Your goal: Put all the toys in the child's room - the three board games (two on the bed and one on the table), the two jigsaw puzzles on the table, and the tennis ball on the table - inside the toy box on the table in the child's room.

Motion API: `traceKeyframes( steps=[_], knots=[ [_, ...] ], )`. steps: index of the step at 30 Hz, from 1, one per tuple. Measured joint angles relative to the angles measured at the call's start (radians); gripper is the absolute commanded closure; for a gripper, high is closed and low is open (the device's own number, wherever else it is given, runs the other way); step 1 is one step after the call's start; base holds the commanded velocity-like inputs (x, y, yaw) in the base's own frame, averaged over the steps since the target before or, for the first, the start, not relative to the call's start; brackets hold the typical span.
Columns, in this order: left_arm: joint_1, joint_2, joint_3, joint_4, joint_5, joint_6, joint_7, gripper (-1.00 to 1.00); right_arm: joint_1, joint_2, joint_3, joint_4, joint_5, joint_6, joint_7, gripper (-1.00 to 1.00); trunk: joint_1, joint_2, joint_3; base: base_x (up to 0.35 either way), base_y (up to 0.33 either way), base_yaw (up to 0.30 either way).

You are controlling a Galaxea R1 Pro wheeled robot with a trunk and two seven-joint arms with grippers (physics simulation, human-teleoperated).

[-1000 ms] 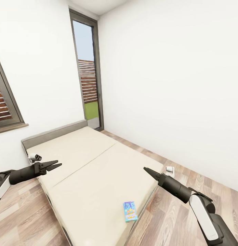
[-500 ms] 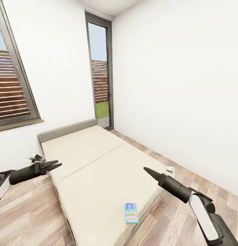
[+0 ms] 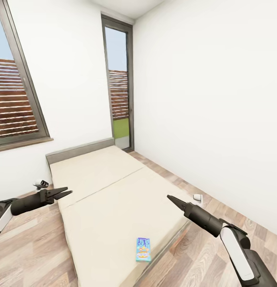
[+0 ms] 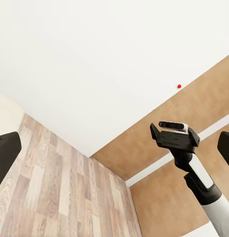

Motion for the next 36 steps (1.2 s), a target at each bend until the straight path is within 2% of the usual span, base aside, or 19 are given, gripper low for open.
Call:
traceKeyframes(
  steps=[21, 36],
  knots=[
    [0.0, -0.005, 0.001, -0.001, 0.0, 0.0, 0.0, -1.0, 0.0, 0.0, 0.0, -0.002, 0.0, 0.0, 0.001, -1.0, 0.0, 0.0, 0.0, 0.0, -0.293, 0.008],
    [0.0, -0.006, 0.001, -0.002, 0.0, 0.0, 0.0, -1.0, 0.0, 0.0, 0.0, -0.004, 0.0, 0.0, 0.002, -1.0, 0.0, 0.0, 0.0, 0.0, -0.293, 0.23]
  ],
)
